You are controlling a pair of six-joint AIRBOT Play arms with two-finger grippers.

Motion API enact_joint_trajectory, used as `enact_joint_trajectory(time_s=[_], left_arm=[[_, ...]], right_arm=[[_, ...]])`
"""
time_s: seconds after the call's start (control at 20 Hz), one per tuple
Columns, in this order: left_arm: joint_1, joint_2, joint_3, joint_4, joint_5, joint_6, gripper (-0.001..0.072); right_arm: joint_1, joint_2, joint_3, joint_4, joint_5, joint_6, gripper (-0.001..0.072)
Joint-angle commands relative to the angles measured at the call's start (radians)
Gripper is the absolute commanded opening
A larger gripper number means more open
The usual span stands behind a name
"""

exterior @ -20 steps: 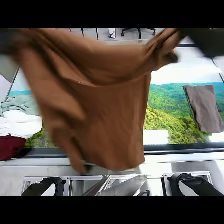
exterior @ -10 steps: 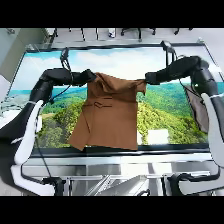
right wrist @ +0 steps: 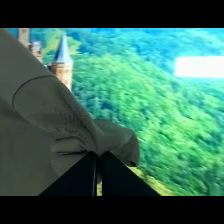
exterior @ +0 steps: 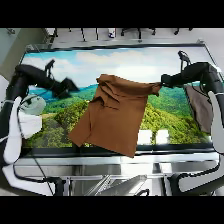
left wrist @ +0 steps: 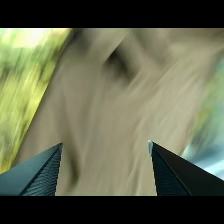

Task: Fold the shirts.

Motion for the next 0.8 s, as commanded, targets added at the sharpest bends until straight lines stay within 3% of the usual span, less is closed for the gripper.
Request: enact_joint_trajectory(time_s=[0.0, 0.2, 0.35, 0.55, 0.75], left_arm=[[0.031, 0.253, -0.397, 0.108, 0.015, -0.045, 0.0604], [0.023, 0.460, -0.901, -0.081, -0.166, -0.059, 0.0603], [-0.062, 0.540, -1.123, -0.207, -0.385, -0.018, 0.0603], [-0.207, 0.547, -1.176, -0.208, -0.634, -0.038, 0.0603], [-0.304, 0.384, -1.059, -0.207, -0.728, -0.038, 0.0603]], right_arm=[[-0.077, -0.002, 0.000, 0.000, -0.068, -0.004, 0.0021], [-0.121, -0.002, -0.001, 0.002, -0.106, -0.005, 0.0021], [-0.119, -0.002, -0.001, 0.005, -0.112, -0.003, 0.0020], [-0.119, -0.002, -0.001, 0.020, -0.116, -0.003, 0.0021], [-0.119, -0.002, -0.001, 0.020, -0.116, -0.003, 0.0021]])
